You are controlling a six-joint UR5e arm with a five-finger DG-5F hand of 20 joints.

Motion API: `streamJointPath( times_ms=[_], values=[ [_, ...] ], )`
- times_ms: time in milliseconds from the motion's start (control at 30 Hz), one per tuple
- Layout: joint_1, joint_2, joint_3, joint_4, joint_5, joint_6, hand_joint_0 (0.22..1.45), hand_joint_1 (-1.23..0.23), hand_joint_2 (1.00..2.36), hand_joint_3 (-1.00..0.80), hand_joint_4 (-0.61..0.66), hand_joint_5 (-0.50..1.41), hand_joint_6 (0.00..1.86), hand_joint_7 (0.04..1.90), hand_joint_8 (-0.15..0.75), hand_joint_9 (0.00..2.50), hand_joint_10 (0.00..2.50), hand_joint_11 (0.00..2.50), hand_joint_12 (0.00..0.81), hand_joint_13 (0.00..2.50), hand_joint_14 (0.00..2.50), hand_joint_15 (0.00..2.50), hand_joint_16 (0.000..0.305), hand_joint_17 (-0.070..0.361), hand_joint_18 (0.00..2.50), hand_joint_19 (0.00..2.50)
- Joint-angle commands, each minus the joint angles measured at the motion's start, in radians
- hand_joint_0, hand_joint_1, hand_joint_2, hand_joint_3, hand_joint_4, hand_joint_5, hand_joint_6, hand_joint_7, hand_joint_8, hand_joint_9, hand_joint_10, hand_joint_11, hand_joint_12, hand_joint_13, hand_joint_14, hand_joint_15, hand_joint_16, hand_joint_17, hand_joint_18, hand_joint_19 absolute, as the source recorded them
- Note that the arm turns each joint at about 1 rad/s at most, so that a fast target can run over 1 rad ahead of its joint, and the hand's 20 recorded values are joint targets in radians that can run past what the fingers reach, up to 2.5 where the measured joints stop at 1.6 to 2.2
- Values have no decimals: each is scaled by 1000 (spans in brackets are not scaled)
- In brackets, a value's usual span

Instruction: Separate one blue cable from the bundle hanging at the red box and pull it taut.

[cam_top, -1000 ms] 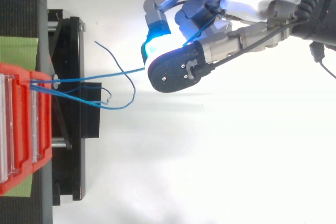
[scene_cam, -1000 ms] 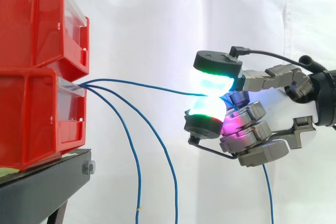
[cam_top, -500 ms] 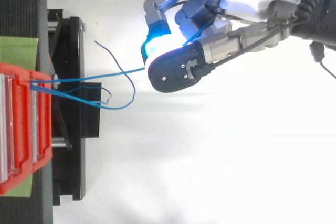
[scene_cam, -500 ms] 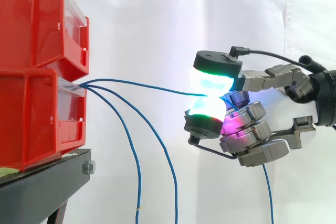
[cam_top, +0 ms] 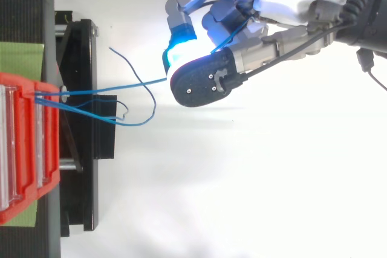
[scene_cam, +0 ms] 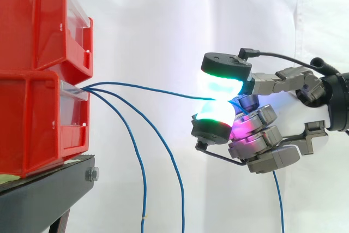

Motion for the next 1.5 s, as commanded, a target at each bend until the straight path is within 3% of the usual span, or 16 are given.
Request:
streamJointPath(
  times_ms=[0,1467],
  values=[
    [1,0,0,0,0,0,640,-702,1024,-147,132,-174,946,1382,279,852,1771,1609,308,729,2400,1677,32,72,1248,1974],
    [1,0,0,0,0,0,644,-714,1026,-140,133,-172,941,1404,278,876,1695,1632,315,762,2373,1693,33,75,1237,1957]
  ],
)
